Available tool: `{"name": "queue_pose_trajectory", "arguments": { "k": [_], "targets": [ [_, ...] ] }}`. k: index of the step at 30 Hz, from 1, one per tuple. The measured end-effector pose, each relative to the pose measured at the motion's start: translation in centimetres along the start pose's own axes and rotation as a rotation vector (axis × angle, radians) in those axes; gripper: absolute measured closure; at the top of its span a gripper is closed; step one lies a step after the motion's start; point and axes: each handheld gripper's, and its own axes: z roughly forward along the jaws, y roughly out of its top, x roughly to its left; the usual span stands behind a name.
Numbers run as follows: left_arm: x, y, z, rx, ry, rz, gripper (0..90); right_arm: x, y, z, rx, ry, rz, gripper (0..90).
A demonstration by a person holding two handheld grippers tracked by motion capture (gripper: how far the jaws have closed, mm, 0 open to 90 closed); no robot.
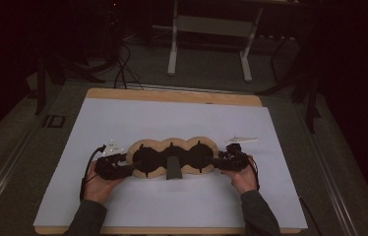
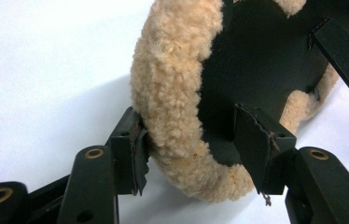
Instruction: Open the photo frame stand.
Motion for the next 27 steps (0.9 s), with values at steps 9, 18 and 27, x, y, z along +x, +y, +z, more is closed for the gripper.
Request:
{"name": "queue_pose_trajectory", "arguments": {
  "k": [9, 18, 27],
  "targets": [
    [-0.6, 0.2, -0.1, -0.012, 0.058, 0.047, 48.2, 0.2, 0.2, 0.0, -0.004, -0.011, -0.018, 43.9],
    [-1.0, 0.2, -0.2, -0.039, 0.139, 0.095, 48.0, 0.5, 0.5, 0.2, -0.012, -0.026, -0.035, 43.8],
    [-0.4, -0.1, -0.4, -0.079, 0.138, 0.051, 49.4, 0.7, 0.2, 0.8, -0.034, -0.028, -0.033, 43.3]
  ]
}}
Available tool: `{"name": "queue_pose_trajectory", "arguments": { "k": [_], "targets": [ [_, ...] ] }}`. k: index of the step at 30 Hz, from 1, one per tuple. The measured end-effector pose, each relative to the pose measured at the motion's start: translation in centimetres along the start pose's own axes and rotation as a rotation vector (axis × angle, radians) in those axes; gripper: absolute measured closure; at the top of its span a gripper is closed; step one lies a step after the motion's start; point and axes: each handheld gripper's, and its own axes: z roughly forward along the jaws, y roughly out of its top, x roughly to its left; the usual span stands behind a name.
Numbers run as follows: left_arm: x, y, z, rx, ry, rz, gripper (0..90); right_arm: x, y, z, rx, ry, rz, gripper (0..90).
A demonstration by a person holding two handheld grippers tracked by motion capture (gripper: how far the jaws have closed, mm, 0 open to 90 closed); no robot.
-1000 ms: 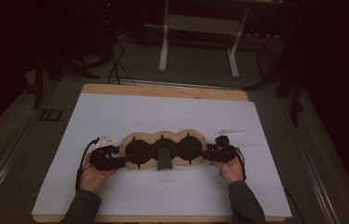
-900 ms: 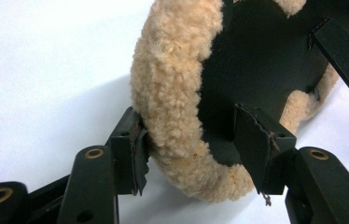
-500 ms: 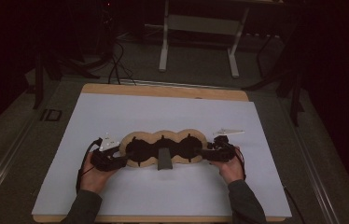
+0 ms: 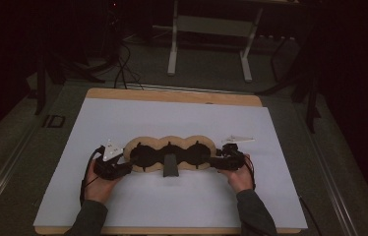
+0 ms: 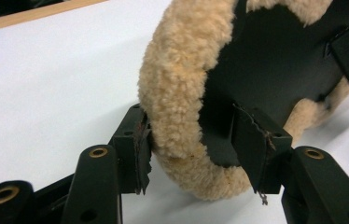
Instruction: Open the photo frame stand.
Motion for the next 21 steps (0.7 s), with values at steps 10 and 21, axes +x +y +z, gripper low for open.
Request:
{"name": "queue_pose_trajectory", "arguments": {
  "k": [10, 21],
  "targets": [
    [0.29, -0.27, -0.62, -0.007, -0.052, -0.055, 50.5, -0.20, -0.22, -0.37, -0.007, 0.043, 0.038, 40.4],
    [0.00, -0.39, -0.14, 0.039, -0.021, -0.018, 50.9, -0.21, -0.48, -0.82, 0.007, 0.049, 0.024, 45.4]
  ]
}}
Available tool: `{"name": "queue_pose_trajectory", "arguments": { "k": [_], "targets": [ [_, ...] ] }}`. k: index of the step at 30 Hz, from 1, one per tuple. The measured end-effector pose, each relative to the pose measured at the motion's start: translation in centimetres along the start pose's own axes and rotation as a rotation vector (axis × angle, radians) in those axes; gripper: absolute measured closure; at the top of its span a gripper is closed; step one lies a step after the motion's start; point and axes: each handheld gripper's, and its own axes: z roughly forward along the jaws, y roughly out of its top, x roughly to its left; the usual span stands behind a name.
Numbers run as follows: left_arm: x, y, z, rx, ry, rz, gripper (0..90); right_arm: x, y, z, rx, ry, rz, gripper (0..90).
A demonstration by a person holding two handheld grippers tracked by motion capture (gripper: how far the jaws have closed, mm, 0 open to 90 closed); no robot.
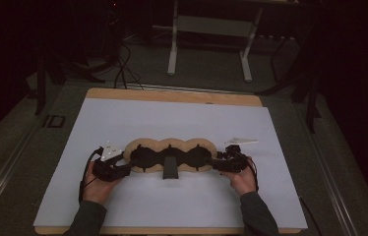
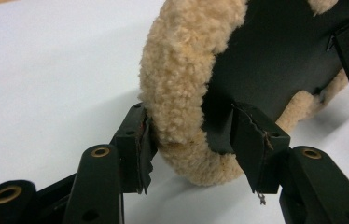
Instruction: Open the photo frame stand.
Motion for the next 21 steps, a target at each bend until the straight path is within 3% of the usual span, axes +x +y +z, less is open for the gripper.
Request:
{"name": "queue_pose_trajectory", "arguments": {
  "k": [2, 6, 11, 15, 19, 20, 21],
  "targets": [
    [-0.4, 0.0, -0.1, 0.005, 0.027, 0.047, 51.5, 0.1, 0.0, 0.0, 0.001, -0.009, -0.012, 45.6],
    [-0.7, 0.0, 0.0, 0.000, 0.037, 0.067, 52.6, 0.2, 0.1, 0.0, 0.005, -0.029, -0.033, 45.2],
    [-1.4, 0.1, 0.6, -0.039, 0.083, 0.103, 52.6, 0.5, 0.4, 0.3, 0.001, -0.117, -0.073, 40.7],
    [-1.5, 0.0, 0.9, -0.054, 0.095, 0.134, 52.6, 0.4, 0.3, 0.3, -0.018, -0.125, -0.087, 40.7],
    [-1.3, 0.0, 0.8, -0.050, 0.077, 0.116, 52.5, 0.2, -0.1, 0.4, -0.043, -0.117, -0.094, 40.6],
    [-1.2, 0.0, 0.7, -0.049, 0.062, 0.100, 52.5, 0.2, -0.1, 0.4, -0.043, -0.117, -0.094, 40.6],
    [-0.7, 0.0, 0.4, -0.052, 0.022, 0.054, 53.5, 0.2, -0.3, 0.2, -0.046, -0.105, -0.085, 40.8]
  ]
}}
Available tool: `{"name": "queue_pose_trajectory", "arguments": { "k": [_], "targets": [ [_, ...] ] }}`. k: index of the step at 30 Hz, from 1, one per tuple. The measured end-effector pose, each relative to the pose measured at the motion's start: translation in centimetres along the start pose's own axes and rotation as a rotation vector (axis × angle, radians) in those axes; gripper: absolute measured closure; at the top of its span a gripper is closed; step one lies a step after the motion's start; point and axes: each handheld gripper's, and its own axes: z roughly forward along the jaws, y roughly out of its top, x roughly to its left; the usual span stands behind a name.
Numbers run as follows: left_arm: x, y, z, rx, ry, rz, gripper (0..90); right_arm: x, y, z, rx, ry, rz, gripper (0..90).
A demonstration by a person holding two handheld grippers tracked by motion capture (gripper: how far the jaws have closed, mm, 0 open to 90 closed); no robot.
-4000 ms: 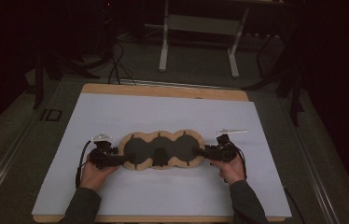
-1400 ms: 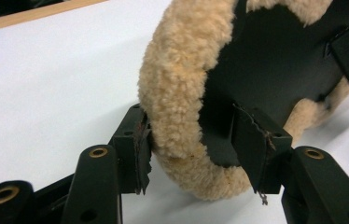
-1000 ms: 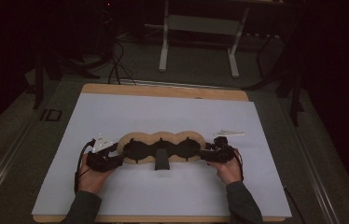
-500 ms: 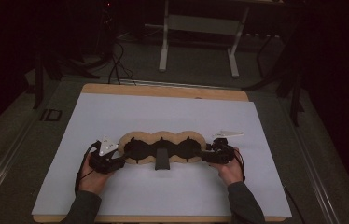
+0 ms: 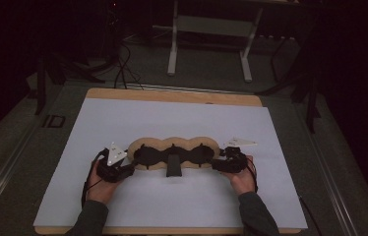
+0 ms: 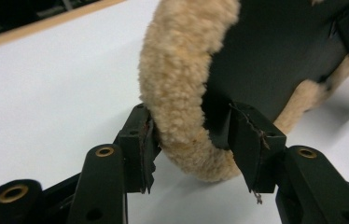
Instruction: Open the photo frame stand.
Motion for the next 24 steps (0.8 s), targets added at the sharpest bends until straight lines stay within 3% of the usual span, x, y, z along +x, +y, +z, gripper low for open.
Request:
{"name": "queue_pose_trajectory", "arguments": {
  "k": [1, 2, 3, 4, 7, 12, 24],
  "targets": [
    [0.0, 0.0, 0.0, 0.000, 0.000, 0.000, 54.1, 0.0, 0.0, 0.0, 0.000, 0.000, 0.000, 40.8],
    [0.5, -0.1, -0.3, -0.010, -0.045, -0.059, 54.6, -0.1, -0.1, -0.2, -0.004, 0.017, 0.009, 41.0],
    [0.5, -0.1, -0.3, -0.010, -0.045, -0.059, 55.3, -0.1, -0.1, -0.2, -0.004, 0.017, 0.009, 41.0],
    [0.9, -0.2, -0.5, -0.011, -0.073, -0.085, 55.8, -0.2, -0.2, -0.3, -0.003, 0.031, 0.023, 41.1],
    [1.0, -0.2, -0.7, -0.010, -0.081, -0.089, 56.3, -0.3, -0.3, -0.4, -0.006, 0.046, 0.029, 41.0],
    [0.8, -0.2, -1.1, -0.001, -0.095, -0.103, 56.1, -1.0, -0.8, -1.0, -0.017, 0.123, 0.098, 40.2],
    [0.7, -0.4, -1.6, 0.005, -0.112, -0.129, 56.3, -1.1, -1.3, -1.4, -0.017, 0.151, 0.124, 39.2]
  ]
}}
